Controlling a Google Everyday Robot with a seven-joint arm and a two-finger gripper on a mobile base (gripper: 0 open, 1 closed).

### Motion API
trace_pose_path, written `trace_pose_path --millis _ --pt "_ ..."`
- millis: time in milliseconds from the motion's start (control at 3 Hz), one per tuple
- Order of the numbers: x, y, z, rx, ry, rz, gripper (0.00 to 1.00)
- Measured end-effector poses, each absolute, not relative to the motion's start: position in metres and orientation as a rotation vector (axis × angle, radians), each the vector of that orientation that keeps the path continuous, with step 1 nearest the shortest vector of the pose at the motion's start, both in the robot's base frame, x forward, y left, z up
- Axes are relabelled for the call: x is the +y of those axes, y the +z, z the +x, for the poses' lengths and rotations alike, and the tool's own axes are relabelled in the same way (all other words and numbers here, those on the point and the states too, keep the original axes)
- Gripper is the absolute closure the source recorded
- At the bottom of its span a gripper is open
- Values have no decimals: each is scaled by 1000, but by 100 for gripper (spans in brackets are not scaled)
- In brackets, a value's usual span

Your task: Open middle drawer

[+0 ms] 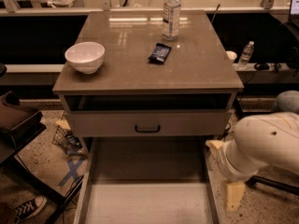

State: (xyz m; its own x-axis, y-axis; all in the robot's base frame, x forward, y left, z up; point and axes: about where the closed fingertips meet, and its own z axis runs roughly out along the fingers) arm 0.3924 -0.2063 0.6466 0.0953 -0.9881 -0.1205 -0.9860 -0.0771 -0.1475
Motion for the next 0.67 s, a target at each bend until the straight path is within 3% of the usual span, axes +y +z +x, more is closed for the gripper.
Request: trace_pose_path --millis 667 --pt "-241 746 477 1938 -356 -2240 0"
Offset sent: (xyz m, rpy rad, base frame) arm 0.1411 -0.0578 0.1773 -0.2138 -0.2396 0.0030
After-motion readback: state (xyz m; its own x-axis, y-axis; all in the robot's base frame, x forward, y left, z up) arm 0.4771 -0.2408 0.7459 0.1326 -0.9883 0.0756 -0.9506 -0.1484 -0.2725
